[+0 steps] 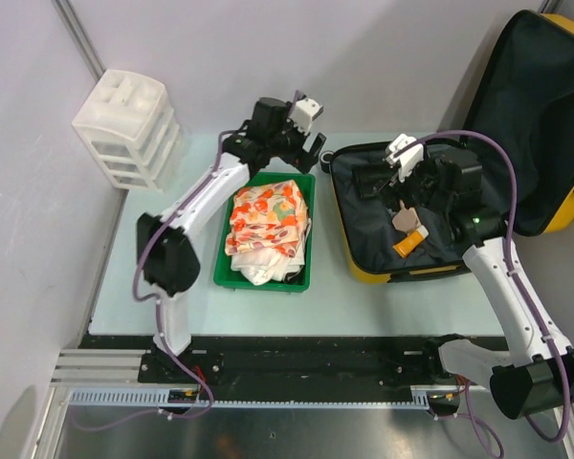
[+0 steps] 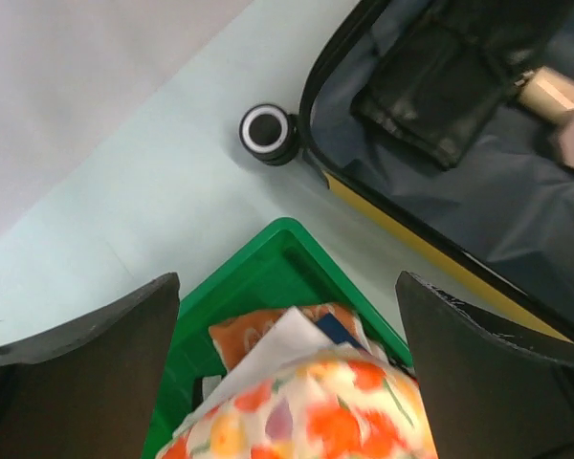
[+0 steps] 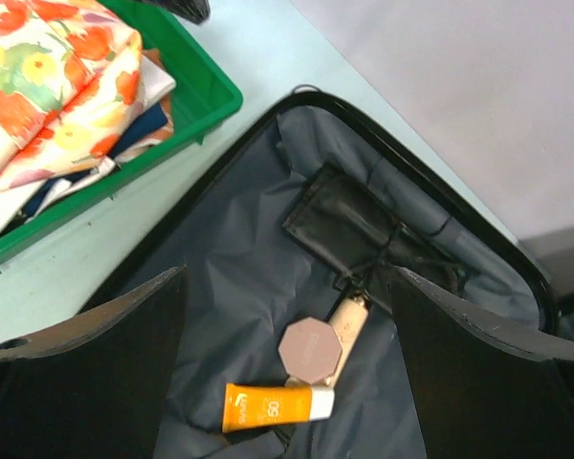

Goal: Open, take out, and arrange the luggage

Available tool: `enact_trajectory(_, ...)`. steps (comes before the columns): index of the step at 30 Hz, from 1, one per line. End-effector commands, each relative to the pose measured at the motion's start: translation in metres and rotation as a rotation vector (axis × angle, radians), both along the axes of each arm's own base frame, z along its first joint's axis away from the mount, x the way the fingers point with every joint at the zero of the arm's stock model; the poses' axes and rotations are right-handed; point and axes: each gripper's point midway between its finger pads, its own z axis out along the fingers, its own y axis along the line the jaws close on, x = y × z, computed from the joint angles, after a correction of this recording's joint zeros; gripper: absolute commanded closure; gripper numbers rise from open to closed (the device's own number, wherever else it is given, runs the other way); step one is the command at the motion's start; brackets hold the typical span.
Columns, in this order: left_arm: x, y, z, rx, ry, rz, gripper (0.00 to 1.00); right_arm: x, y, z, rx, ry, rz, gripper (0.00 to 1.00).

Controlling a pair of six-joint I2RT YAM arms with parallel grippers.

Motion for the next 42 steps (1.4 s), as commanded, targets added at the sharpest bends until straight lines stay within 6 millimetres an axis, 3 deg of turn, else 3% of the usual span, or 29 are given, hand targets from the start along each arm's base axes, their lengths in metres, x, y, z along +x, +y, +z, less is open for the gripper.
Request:
enact_trajectory(1,0.037,-0.010,-0.049,0.001,0.107,0.138,0.01,-0.010,-0.022,0.025,0.021,-0.033,-0.065,0.10)
enact_trajectory(2,0.042,-0.015,-0.051,-0.001,0.103,0.126,0.02,-0.012,-0.026,0.022,0.016,-0.021,-0.073,0.10)
enact_trajectory(3,0.049,-0.019,-0.079,0.028,0.137,0.115,0.02,-0.016,-0.029,0.025,0.015,-0.029,-0.077,0.10)
enact_trajectory(5,0.059,-0.025,-0.092,0.043,0.137,0.108,0.02,-0.020,-0.038,0.022,0.001,-0.017,-0.098,0.10)
enact_trajectory(6,0.062,-0.029,-0.113,0.063,0.161,0.095,0.02,-0.025,-0.041,0.024,-0.001,-0.022,-0.103,0.10)
enact_trajectory(9,0.060,-0.039,-0.138,0.081,0.191,0.028,0.01,-0.032,-0.052,0.022,-0.015,-0.016,-0.130,0.10)
enact_trajectory(12,0.058,-0.037,-0.166,0.135,0.211,0.003,0.01,-0.037,-0.058,0.018,-0.026,-0.007,-0.144,0.10)
enact_trajectory(16,0.044,-0.013,-0.209,0.269,0.249,-0.012,0.02,-0.039,-0.062,0.018,-0.031,-0.008,-0.151,0.10)
enact_trajectory(23,-0.009,0.040,-0.227,0.404,0.298,-0.092,0.07,-0.037,-0.063,0.015,-0.027,-0.007,-0.143,0.10)
enact_trajectory(28,-0.021,0.085,-0.230,0.440,0.319,-0.084,0.09,-0.033,-0.060,0.014,-0.013,-0.006,-0.130,0.10)
enact_trajectory(32,-0.045,0.116,-0.231,0.498,0.315,-0.127,0.09,-0.030,-0.057,0.012,-0.004,0.002,-0.119,0.10)
enact_trajectory(36,-0.051,0.134,-0.227,0.520,0.299,-0.129,0.06,-0.028,-0.055,0.009,0.012,0.016,-0.117,0.10)
enact_trajectory(39,-0.041,0.124,-0.192,0.447,0.237,-0.120,0.01,-0.017,-0.058,0.002,0.037,0.050,-0.160,0.09)
enact_trajectory(42,-0.027,0.101,-0.130,0.350,0.117,-0.114,0.00,0.006,-0.074,-0.028,0.052,0.156,-0.246,0.10)
